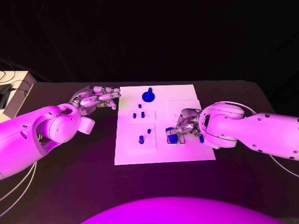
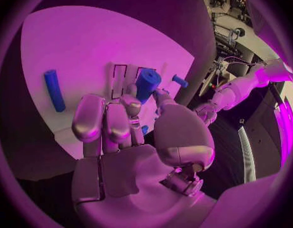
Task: Assemble the parts on the task board
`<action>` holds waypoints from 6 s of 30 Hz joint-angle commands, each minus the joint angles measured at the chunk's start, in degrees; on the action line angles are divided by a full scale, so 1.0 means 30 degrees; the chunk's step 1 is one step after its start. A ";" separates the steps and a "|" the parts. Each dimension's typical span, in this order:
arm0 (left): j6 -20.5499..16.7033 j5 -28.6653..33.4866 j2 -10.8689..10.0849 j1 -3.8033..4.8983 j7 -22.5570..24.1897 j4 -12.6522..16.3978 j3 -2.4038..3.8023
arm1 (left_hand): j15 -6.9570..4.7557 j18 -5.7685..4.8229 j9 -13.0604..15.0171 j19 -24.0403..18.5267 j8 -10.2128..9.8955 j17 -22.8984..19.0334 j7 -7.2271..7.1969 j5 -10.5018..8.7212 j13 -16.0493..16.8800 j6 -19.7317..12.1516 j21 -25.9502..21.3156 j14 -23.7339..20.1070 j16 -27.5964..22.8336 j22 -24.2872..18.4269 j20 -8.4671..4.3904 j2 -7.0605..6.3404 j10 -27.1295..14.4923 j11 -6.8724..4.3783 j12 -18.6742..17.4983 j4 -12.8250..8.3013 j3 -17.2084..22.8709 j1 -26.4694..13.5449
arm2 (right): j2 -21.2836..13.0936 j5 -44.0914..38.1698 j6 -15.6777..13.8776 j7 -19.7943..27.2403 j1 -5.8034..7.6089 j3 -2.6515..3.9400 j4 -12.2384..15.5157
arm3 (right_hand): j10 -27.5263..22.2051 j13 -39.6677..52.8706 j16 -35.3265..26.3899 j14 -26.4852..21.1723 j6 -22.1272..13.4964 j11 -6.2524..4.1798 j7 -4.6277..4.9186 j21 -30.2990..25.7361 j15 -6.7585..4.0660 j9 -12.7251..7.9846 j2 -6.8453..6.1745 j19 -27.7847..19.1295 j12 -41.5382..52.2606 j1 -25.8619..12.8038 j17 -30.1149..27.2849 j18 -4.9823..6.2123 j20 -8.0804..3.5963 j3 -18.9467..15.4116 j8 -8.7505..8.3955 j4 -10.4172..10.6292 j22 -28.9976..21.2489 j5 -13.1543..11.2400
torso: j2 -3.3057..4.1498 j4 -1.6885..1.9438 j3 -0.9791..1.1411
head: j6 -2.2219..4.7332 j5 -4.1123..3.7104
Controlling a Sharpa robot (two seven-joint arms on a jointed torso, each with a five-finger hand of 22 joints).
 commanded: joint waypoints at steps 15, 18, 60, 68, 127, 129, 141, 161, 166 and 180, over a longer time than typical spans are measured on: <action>0.0379 -0.0074 0.0016 -0.0002 0.0015 0.0050 0.0013 | 0.0018 -0.0010 0.0004 0.0122 0.0036 -0.0027 0.0048 0.0045 -0.0006 -0.0151 -0.0142 -0.0082 0.0018 0.0049 -0.0014 -0.0059 -0.0133 -0.0015 0.0183 0.0016 0.0029 -0.0010 | 0.0159 -0.0717 -0.0197 0.0203 -0.0113 -0.0012 -0.0221 | -0.0092 -0.0049 -0.0074 -0.0019 0.0007 -0.0003 0.0043 -0.0099 -0.0002 -0.0029 -0.0021 0.0880 -0.0111 -0.0194 -0.0049 -0.0306 -0.0088 0.0113 -0.0060 -0.0036 0.2645 -0.0415 | -0.0022 -0.0021 0.0010 | 0.0022 -0.0037; 0.0382 -0.0077 0.0024 -0.0002 0.0014 0.0046 0.0013 | 0.0018 -0.0010 0.0004 0.0122 0.0036 -0.0027 0.0048 0.0045 -0.0006 -0.0151 -0.0142 -0.0082 0.0018 0.0049 -0.0014 -0.0059 -0.0133 -0.0015 0.0183 0.0016 0.0029 -0.0010 | 0.0137 -0.0736 -0.0232 0.0267 -0.0132 -0.0012 -0.0120 | -0.0112 -0.0087 -0.0097 -0.0025 0.0020 0.0016 0.0057 -0.0132 0.0014 -0.0054 -0.0644 0.0876 -0.0166 -0.0532 -0.0066 -0.0302 -0.0079 -0.0014 -0.0073 0.0427 0.2638 -0.2442 | -0.0022 -0.0015 0.0009 | 0.0030 -0.0038; 0.0471 -0.0084 0.0043 -0.0059 -0.0003 -0.0076 0.0012 | 0.0018 -0.0002 0.0004 0.0157 0.0037 -0.0042 0.0071 0.0049 -0.0006 -0.0137 -0.0228 -0.0094 0.0024 0.0103 -0.0009 -0.0048 -0.0162 -0.0014 0.0236 0.0015 0.0014 0.0012 | -0.2753 -0.0314 -0.1222 0.3304 -0.0529 0.0030 0.2385 | 0.0134 0.0104 0.0096 0.0008 0.0194 -0.0050 -0.0043 0.0262 -0.0044 0.0117 -0.1399 0.0933 0.0259 0.0727 0.0161 -0.0344 -0.0128 -0.1214 0.0310 0.0611 0.2717 -0.3570 | -0.0022 -0.0043 0.0018 | 0.0183 -0.0090; 0.0469 -0.0085 0.0037 -0.0075 0.0027 -0.0056 0.0011 | 0.0018 -0.0002 0.0004 0.0157 0.0037 -0.0042 0.0071 0.0049 -0.0006 -0.0137 -0.0228 -0.0094 0.0024 0.0103 -0.0009 -0.0048 -0.0162 -0.0014 0.0236 0.0015 0.0014 0.0012 | -0.2530 -0.0803 -0.1355 0.2941 -0.0765 0.0029 0.2137 | 0.0177 0.0134 0.0100 0.0009 0.0181 -0.0076 -0.0050 0.0306 -0.0062 0.0253 -0.0757 0.0942 0.0314 0.1463 0.0188 -0.0348 -0.0140 -0.1302 0.0440 -0.0443 0.2724 -0.3205 | -0.0010 0.0000 -0.0002 | 0.0181 -0.0120; 0.0437 -0.0099 -0.0105 -0.0081 0.0147 0.0021 0.0013 | -0.0006 0.0005 0.0008 0.0187 0.0053 -0.0038 0.0037 0.0042 -0.0007 -0.0022 -0.0275 -0.0104 0.0066 0.0254 -0.0035 -0.0042 -0.0132 -0.0023 0.0255 -0.0145 0.0091 0.0167 | -0.1432 -0.2405 -0.1738 0.2261 -0.1235 0.0030 0.1168 | 0.0203 0.0141 0.0012 0.0007 0.0279 -0.0099 -0.0065 0.0256 -0.0073 0.0177 -0.0990 0.0968 0.0271 0.2387 0.0205 -0.0358 -0.0156 -0.0314 0.0480 -0.1251 0.2726 -0.4336 | -0.0011 -0.0011 0.0004 | 0.0038 -0.0067; 0.0445 -0.0110 -0.0104 -0.0081 0.0140 0.0016 0.0013 | -0.0007 0.0006 0.0008 0.0187 0.0054 -0.0038 0.0038 0.0044 -0.0007 -0.0019 -0.0274 -0.0106 0.0065 0.0257 -0.0037 -0.0047 -0.0130 -0.0023 0.0255 -0.0158 0.0095 0.0183 | -0.1430 -0.2444 -0.1703 0.2300 -0.1242 0.0030 0.1163 | 0.0214 0.0142 0.0030 0.0024 0.0311 -0.0101 -0.0071 0.0252 -0.0073 0.0193 -0.1522 0.0964 0.0283 0.2622 0.0230 -0.0359 -0.0149 -0.0090 0.0501 -0.1038 0.2725 -0.4538 | -0.0018 -0.0016 0.0007 | 0.0049 -0.0067; 0.0450 -0.0120 -0.0072 -0.0081 0.0110 -0.0027 0.0013 | -0.0010 0.0010 0.0005 0.0184 0.0048 -0.0040 0.0041 0.0051 -0.0010 0.0023 -0.0254 -0.0109 0.0068 0.0319 -0.0047 0.0078 -0.0124 -0.0019 0.0231 -0.0166 0.0182 0.0180 | -0.1671 -0.2432 -0.1999 0.2884 -0.1281 0.0032 0.1523 | 0.0270 0.0249 0.0155 0.0037 0.0327 -0.0108 -0.0087 0.0465 -0.0069 0.0294 -0.3609 0.0996 0.0506 0.3523 0.0445 -0.0374 -0.0160 -0.0763 0.0578 0.2623 0.2769 -0.6922 | -0.0022 -0.0025 0.0011 | 0.0072 -0.0066; 0.0377 -0.0085 -0.0038 -0.0082 0.0477 -0.0003 0.0013 | -0.0021 0.0003 0.0004 0.0157 0.0042 -0.0027 0.0041 0.0039 -0.0001 0.0008 -0.0259 -0.0107 0.0107 0.0469 -0.0040 0.0009 0.0050 -0.0061 0.0248 -0.0184 0.0290 -0.0001 | -0.4837 0.0802 -0.2758 0.6542 -0.0207 0.0333 0.1604 | 0.0062 0.0319 -0.0086 0.0019 0.0133 0.0194 0.0364 -0.0025 0.0142 -0.1273 -0.1212 0.0900 0.0517 0.2107 0.0136 -0.0250 0.0038 -0.0835 -0.1065 0.1320 0.2664 -0.6625 | -0.0058 -0.0142 0.0026 | 0.0317 -0.0286; 0.0337 -0.0016 -0.0008 -0.0082 0.0727 0.0023 0.0013 | -0.0059 0.0006 0.0004 0.0181 0.0041 -0.0024 0.0070 0.0040 -0.0003 0.0005 -0.0265 -0.0084 0.0119 0.0477 -0.0052 0.0024 0.0273 -0.0125 0.0329 -0.0159 0.0292 -0.0032 | -0.5292 -0.0206 -0.1302 0.5956 0.0019 0.0340 0.0842 | 0.0102 0.0299 -0.0051 0.0002 0.0615 0.0276 0.0501 0.0037 0.0219 -0.3007 -0.0647 0.0889 0.0408 0.1872 0.0140 -0.0214 0.0121 -0.1238 -0.2047 0.0173 0.2676 -0.5960 | -0.0029 -0.0082 0.0044 | 0.0378 -0.0413; 0.0264 0.0022 -0.0045 -0.0084 0.0892 0.0130 0.0013 | -0.0067 -0.0013 0.0011 0.0197 0.0064 -0.0022 0.0062 0.0042 -0.0009 0.0076 -0.0282 -0.0083 0.0113 0.0500 -0.0075 0.0029 0.0343 -0.0131 0.0262 -0.0159 0.0321 -0.0016 | -0.5111 -0.4105 0.1186 0.2480 -0.0027 0.0235 0.0614 | 0.0245 0.0359 0.0113 0.0019 0.0746 0.0124 0.0274 0.0255 0.0101 -0.2714 -0.1346 0.0967 0.0353 0.1879 0.0347 -0.0258 0.0027 -0.0832 -0.1264 0.1370 0.2725 -0.5125 | -0.0019 -0.0076 -0.0002 | 0.0319 -0.0862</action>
